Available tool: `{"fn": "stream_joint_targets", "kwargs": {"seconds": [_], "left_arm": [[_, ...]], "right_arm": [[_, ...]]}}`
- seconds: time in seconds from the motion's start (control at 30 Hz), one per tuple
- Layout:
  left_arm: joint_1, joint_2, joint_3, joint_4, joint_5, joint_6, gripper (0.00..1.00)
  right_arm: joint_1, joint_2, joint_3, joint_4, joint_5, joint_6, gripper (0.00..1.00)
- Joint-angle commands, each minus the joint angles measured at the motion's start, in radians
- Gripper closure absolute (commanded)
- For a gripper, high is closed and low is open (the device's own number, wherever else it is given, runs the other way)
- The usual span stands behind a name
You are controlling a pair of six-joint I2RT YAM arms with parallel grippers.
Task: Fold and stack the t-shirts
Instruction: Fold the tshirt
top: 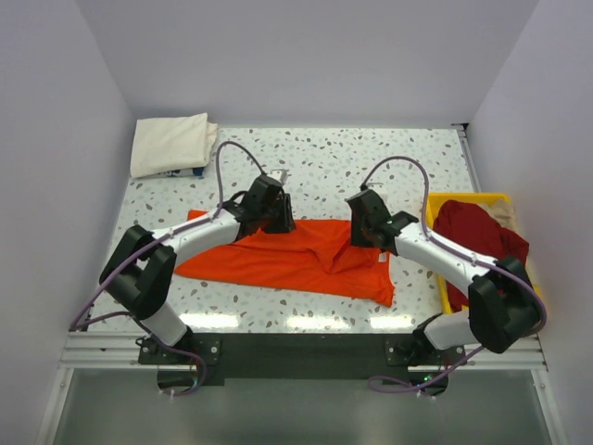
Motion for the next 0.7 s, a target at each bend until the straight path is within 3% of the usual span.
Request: {"fn": "stream_joint_targets", "kwargs": {"seconds": [0.0,0.33,0.67], "left_arm": [[-0.017,0.021,0.059,0.000,-0.015,0.036,0.62],[-0.028,0.061,0.107,-0.005,-0.012,0.043,0.62],[-0.031,0.058,0.108,-0.014,-0.017,0.046,0.62]], "right_arm": [[0.004,-0.083,-0.047,-0.025,-0.018,0.003,0.56],[0.003,-0.212,-0.110,-0.068,-0.041,0.013,0.58],[0.003,-0.103,-0.019,-0.034,-0.030,0.015,0.57]]}}
